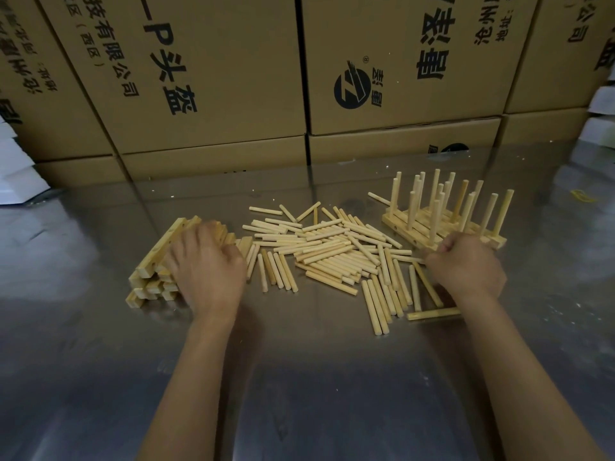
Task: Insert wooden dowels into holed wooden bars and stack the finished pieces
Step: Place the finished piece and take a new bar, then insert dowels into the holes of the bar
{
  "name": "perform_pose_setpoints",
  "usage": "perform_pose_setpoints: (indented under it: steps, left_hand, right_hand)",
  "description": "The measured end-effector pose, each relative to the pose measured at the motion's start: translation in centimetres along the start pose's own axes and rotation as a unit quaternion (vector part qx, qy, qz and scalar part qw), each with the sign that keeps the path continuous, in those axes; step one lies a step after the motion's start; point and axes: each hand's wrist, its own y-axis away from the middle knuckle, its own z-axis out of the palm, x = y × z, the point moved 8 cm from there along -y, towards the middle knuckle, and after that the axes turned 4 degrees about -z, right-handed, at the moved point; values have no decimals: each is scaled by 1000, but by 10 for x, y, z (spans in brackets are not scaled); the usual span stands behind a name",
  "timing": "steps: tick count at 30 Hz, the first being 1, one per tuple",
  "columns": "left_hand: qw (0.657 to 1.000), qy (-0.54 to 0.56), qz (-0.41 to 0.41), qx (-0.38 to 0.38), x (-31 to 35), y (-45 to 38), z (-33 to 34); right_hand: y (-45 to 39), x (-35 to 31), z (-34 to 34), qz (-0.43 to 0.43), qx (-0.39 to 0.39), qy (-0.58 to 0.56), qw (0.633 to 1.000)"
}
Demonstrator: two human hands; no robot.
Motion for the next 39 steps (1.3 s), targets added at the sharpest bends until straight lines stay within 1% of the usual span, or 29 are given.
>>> perform_pose_setpoints:
  steps: [2,4,11,13,15,17,18,20,22,24,26,29,31,32,33,34,35,36,37,38,39]
  left_hand:
    - [995,-91,-21,-33,-14,-4,4]
    - [988,-141,-22,-52,-20,-5,8]
    - [988,-152,7,-5,-12,-5,-2]
    - [993,-115,20,6,-6,-5,-5]
    - [998,-31,47,10,6,-2,-9]
    - [996,58,71,-14,22,3,-5]
    - [993,83,79,-38,30,7,0]
    - [983,101,113,-101,50,21,14]
    - [965,118,174,-156,72,40,26]
    - [946,146,215,-193,85,57,32]
    - [936,173,215,-218,89,64,36]
    - [918,228,166,-277,87,67,46]
    - [893,286,113,-328,87,70,52]
    - [883,306,94,-342,86,71,54]
    - [881,313,81,-344,85,71,55]
    - [888,307,71,-335,82,68,55]
    - [898,295,58,-321,77,64,54]
    - [906,286,38,-309,71,59,54]
    - [909,284,10,-304,65,55,54]
    - [907,288,-26,-307,58,52,56]
    - [899,299,-67,-312,51,48,58]
  right_hand:
    - [5,-9,3,-24,3,-2,1000]
    - [11,-19,7,-45,4,-4,999]
    - [26,-44,20,-117,-22,-8,993]
    - [30,-53,24,-147,-44,-27,988]
    - [36,-63,30,-178,-71,-59,980]
    - [45,-73,36,-199,-95,-115,969]
    - [49,-78,39,-202,-111,-156,961]
    - [58,-85,47,-177,-167,-250,937]
    - [68,-93,55,-133,-230,-337,903]
    - [72,-95,59,-89,-255,-391,880]
    - [70,-92,57,-58,-254,-421,869]
    - [68,-89,53,-55,-275,-440,853]
    - [69,-92,52,-71,-294,-437,847]
    - [70,-93,52,-81,-294,-430,850]
    - [69,-94,51,-93,-282,-418,859]
    - [66,-94,49,-112,-257,-394,875]
    - [64,-92,46,-142,-223,-352,898]
    - [62,-92,42,-182,-195,-288,920]
    - [62,-94,42,-226,-183,-209,934]
    - [65,-95,44,-267,-190,-131,936]
    - [68,-96,49,-298,-207,-62,930]
